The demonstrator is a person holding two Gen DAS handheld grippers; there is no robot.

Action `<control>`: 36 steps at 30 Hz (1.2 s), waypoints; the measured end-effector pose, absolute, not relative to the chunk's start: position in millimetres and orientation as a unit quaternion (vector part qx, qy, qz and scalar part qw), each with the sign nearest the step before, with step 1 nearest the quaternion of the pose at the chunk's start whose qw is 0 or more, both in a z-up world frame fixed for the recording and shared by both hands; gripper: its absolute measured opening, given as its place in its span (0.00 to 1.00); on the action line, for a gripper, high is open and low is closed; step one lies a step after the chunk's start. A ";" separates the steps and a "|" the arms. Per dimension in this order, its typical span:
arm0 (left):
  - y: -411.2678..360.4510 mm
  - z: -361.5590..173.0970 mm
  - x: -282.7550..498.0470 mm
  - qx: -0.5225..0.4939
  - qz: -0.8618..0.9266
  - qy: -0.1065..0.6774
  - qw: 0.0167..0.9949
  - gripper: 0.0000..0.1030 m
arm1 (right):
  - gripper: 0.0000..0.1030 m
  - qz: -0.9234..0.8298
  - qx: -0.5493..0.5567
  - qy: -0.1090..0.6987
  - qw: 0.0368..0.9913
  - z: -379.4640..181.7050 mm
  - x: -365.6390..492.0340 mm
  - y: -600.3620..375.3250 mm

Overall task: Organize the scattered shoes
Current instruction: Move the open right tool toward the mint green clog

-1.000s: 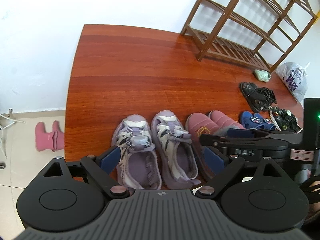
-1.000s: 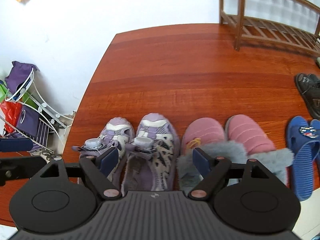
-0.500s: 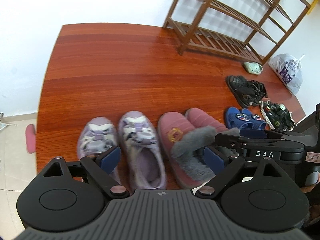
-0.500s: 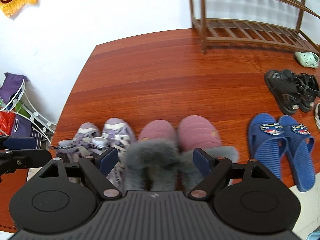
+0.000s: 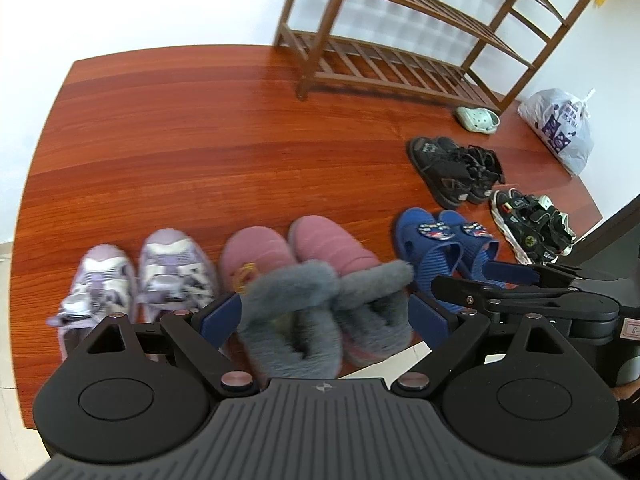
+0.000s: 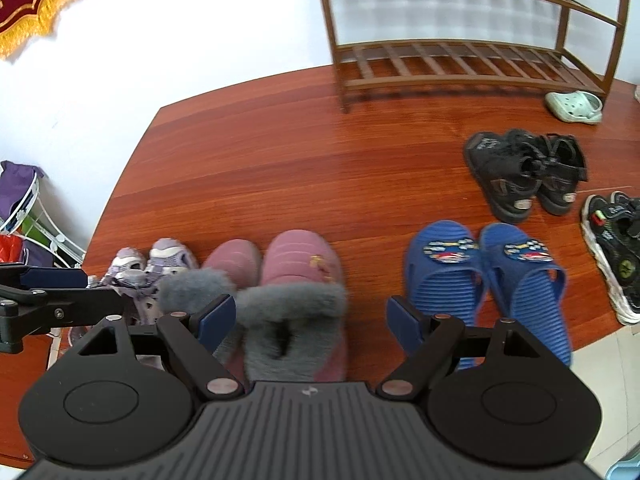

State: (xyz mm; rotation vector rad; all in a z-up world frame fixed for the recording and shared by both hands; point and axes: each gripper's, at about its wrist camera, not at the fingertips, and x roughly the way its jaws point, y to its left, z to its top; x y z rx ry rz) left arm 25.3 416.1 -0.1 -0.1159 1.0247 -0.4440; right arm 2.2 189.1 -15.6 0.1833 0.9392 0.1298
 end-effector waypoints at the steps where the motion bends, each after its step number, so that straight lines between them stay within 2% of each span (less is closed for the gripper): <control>1: 407.2 0.0 24.5 -0.055 -0.211 0.486 0.847 0.89 | 0.85 0.061 0.088 0.451 0.886 -15.5 0.9 182.7; 19: 308.5 -7.9 13.3 -0.058 -0.212 0.480 0.850 0.89 | 0.85 0.048 0.088 0.439 0.893 -12.1 -21.9 73.3; 36: 238.1 -16.5 43.3 -0.049 -0.240 0.483 0.841 0.89 | 0.85 0.004 0.096 0.432 0.897 -10.4 -4.8 -10.3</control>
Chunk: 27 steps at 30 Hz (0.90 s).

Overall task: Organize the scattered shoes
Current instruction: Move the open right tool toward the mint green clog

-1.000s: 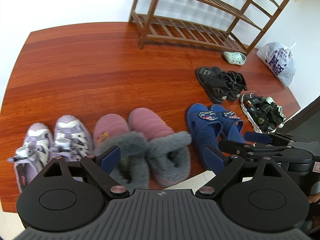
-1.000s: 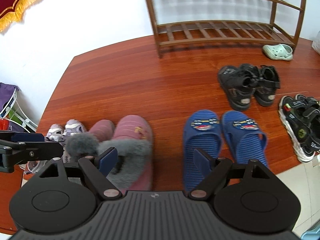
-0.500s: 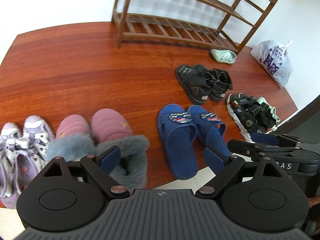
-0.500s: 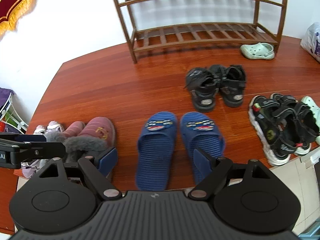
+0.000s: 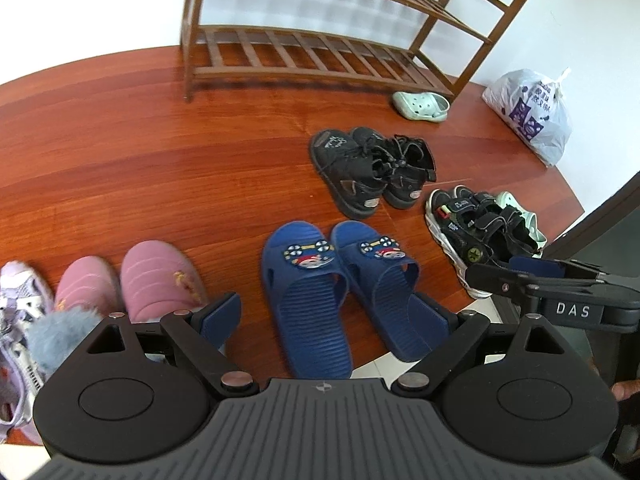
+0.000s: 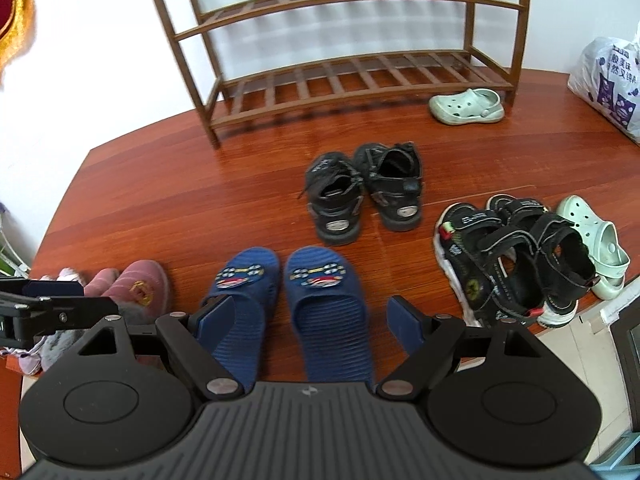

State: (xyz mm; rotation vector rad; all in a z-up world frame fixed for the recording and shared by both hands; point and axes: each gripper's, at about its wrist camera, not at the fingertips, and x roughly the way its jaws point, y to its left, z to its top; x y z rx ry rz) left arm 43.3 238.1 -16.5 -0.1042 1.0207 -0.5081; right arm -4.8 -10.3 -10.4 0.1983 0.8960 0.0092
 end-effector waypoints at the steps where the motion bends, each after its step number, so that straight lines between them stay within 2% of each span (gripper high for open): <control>1: 234.4 -17.6 46.7 -0.049 -0.241 0.484 0.840 0.89 | 0.85 0.003 0.095 0.433 0.896 -10.8 -2.6 -13.1; 19: 188.1 -24.4 123.1 -0.056 -0.230 0.484 0.842 0.89 | 0.85 -0.001 0.078 0.435 0.897 -10.9 99.1 -118.7; 27: 167.2 -29.5 127.1 -0.071 -0.188 0.497 0.844 0.89 | 0.85 0.005 0.069 0.444 0.893 -15.4 137.2 -186.9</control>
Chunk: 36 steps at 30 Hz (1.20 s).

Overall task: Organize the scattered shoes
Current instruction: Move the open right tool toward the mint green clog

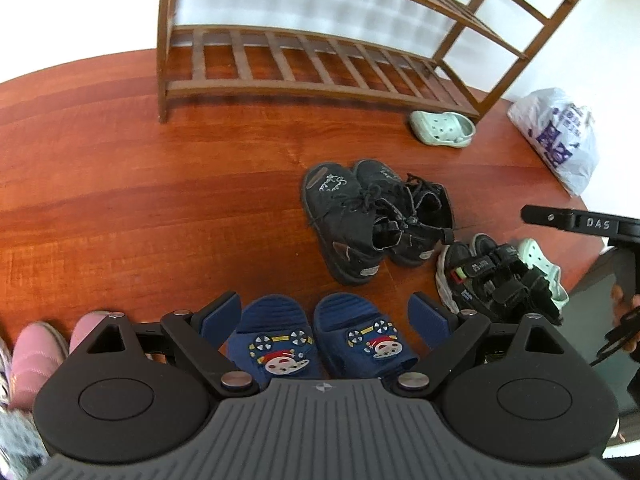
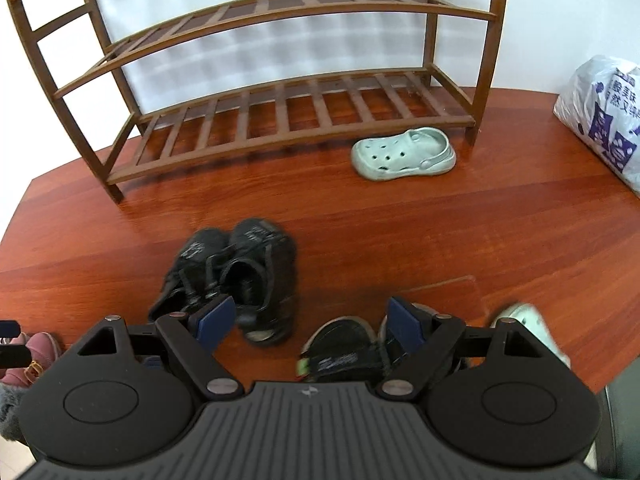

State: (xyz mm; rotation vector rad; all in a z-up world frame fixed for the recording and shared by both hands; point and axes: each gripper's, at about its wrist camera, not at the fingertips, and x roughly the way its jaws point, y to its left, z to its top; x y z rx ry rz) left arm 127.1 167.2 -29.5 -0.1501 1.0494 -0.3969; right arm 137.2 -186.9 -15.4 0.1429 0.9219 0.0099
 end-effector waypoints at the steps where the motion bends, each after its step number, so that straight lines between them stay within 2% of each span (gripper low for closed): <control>1: 163.7 -29.9 125.5 -0.074 -0.179 0.498 0.845 0.89 | 0.85 0.011 0.067 0.446 0.892 -16.5 141.2 -194.7; 21: 49.1 -30.2 74.8 -0.174 -0.029 0.476 0.862 0.89 | 0.85 0.130 -0.023 0.463 0.876 -51.7 236.9 -324.8; 36: -0.5 -17.2 70.2 -0.177 0.007 0.470 0.865 0.89 | 0.83 0.188 -0.071 0.453 0.868 -99.1 344.0 -335.9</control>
